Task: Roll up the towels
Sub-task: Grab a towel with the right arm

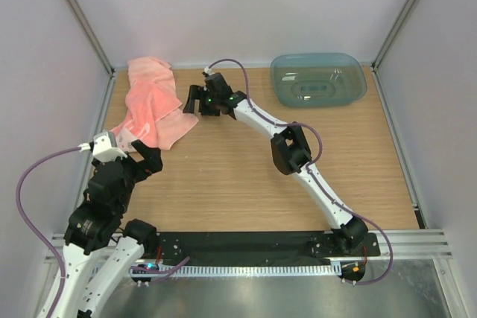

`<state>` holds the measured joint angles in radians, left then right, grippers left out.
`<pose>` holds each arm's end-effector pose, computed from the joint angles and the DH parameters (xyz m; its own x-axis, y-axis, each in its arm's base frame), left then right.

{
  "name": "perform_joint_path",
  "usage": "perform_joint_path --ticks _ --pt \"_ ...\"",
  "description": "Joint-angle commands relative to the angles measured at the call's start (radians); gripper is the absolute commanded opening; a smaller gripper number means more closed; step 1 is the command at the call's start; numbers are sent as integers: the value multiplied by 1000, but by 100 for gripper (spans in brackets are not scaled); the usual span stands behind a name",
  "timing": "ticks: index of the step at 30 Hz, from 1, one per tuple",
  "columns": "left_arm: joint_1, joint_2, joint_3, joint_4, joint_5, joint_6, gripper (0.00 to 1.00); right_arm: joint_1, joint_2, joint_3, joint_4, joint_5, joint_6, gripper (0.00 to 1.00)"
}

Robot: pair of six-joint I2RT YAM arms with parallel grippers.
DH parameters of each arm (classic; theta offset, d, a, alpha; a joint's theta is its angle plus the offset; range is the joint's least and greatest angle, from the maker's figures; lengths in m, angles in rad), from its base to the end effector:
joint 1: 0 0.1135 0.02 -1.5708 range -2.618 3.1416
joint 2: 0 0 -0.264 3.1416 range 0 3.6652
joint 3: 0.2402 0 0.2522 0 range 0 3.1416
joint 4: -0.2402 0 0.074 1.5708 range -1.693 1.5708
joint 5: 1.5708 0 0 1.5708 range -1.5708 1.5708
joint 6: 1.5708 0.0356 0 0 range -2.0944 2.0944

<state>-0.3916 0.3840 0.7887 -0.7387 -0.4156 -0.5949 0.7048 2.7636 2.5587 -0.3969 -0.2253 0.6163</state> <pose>0.0771 -0.0163 0.3291 -0.2491 -0.4519 -0.8566 -0.1726 0.8910 -0.4198 0.4572 0.3993 0.1583 -0.7980 0.0609 -0.5996 -0.3805 0.7205 0.5797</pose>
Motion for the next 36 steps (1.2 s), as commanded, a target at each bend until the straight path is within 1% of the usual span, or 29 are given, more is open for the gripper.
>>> perform_joint_path --ticks 1,4,10,11,13,14,15,16,17,19,20,22,23,25,26,27,29,30,32,33,34,35,36 --pt "0 -5 3 15 4 -6 100 8 24 58 66 1 86 89" --pt "0 0 4 16 9 -6 100 18 66 109 72 -6 105 88" --pt "2 1 4 18 17 -5 100 36 94 123 104 -46 151 74" --pt "0 1 4 18 17 -5 100 38 93 121 104 -54 154 68" --pt "0 -2 3 19 17 -3 100 42 90 113 105 -63 158 59" --pt "0 0 4 19 17 -3 100 45 88 110 104 -66 160 49" --pt "0 -2 4 19 15 -3 100 44 82 104 102 -74 160 44" --pt "2 -4 4 19 14 -3 100 45 68 97 102 -77 160 40" --pt "0 -4 4 19 12 -3 100 44 61 75 101 -78 157 34" --pt "0 -7 4 19 8 -2 100 45 19 32 99 -83 145 25" --pt "0 -10 3 18 6 -2 100 45 2 15 102 -83 142 16" --pt "2 -8 4 19 6 -2 100 44 -36 -24 98 -83 119 5" --pt "2 -5 4 19 5 0 100 42 -77 -34 81 -82 109 1" --pt "0 -5 6 18 1 0 100 39 -122 -51 53 -74 65 1" --pt "2 -5 6 16 -2 0 100 32 -151 -57 14 -69 47 1" --pt "2 -4 7 15 -3 1 100 27 -220 -72 -8 -62 30 1" --pt "0 1 10 9 -6 4 100 4 -323 -170 -54 -40 -16 1" --pt "0 6 12 7 -8 4 100 -4 -461 -296 -56 -33 -30 1" --pt "0 15 14 -2 -9 3 100 -17 -617 -466 -22 12 -65 1" --pt "2 32 14 -2 -9 4 100 -27 -782 -547 -10 27 -78 1" --pt "0 42 15 -5 -5 4 100 -31 -849 -689 -5 41 -87 1" --pt "0 59 18 -10 3 3 100 -34 -914 -747 -19 69 -105 1" --pt "0 114 23 -13 18 3 100 -37 -1008 -799 -35 78 -116 1"
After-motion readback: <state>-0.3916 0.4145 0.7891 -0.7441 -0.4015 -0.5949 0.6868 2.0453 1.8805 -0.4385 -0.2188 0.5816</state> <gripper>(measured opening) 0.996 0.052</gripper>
